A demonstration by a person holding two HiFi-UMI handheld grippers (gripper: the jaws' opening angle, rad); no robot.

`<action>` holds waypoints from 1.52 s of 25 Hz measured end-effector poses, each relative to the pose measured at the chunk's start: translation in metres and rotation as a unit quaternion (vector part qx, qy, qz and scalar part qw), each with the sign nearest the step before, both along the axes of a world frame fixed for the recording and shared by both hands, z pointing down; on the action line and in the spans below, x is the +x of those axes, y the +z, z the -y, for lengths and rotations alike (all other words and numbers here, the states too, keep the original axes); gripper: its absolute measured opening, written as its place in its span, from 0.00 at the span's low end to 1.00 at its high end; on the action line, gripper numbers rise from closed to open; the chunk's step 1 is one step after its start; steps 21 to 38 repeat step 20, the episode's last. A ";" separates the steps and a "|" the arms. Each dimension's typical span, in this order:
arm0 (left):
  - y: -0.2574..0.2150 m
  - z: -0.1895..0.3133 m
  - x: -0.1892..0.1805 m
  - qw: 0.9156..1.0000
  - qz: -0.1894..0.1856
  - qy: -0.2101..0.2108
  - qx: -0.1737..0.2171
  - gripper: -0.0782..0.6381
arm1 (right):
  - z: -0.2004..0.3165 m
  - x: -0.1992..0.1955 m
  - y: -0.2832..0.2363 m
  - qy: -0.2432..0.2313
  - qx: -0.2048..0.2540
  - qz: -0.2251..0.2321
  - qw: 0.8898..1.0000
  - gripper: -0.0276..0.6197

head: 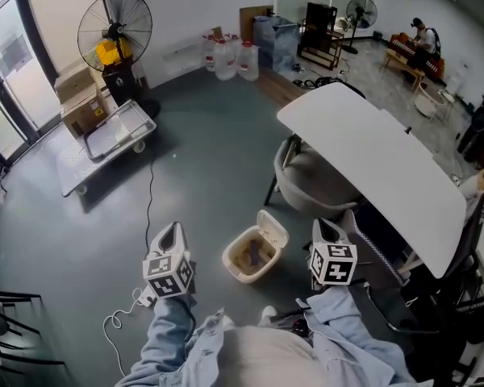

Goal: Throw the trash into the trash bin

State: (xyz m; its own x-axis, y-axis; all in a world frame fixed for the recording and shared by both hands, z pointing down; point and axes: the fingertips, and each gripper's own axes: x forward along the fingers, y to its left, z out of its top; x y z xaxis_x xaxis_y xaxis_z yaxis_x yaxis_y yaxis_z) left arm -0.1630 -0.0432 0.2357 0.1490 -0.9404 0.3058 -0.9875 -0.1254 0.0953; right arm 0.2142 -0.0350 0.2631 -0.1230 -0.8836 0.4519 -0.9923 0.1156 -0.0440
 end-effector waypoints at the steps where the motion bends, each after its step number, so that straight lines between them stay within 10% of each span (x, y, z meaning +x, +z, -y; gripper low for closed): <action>1: 0.001 0.001 0.002 1.000 -0.002 0.001 -0.001 0.12 | 0.000 0.001 -0.001 0.001 0.000 0.001 1.000 0.05; 38: 0.012 0.001 0.025 1.000 -0.014 0.016 -0.010 0.12 | -0.011 0.016 -0.003 0.020 -0.005 0.006 1.000 0.05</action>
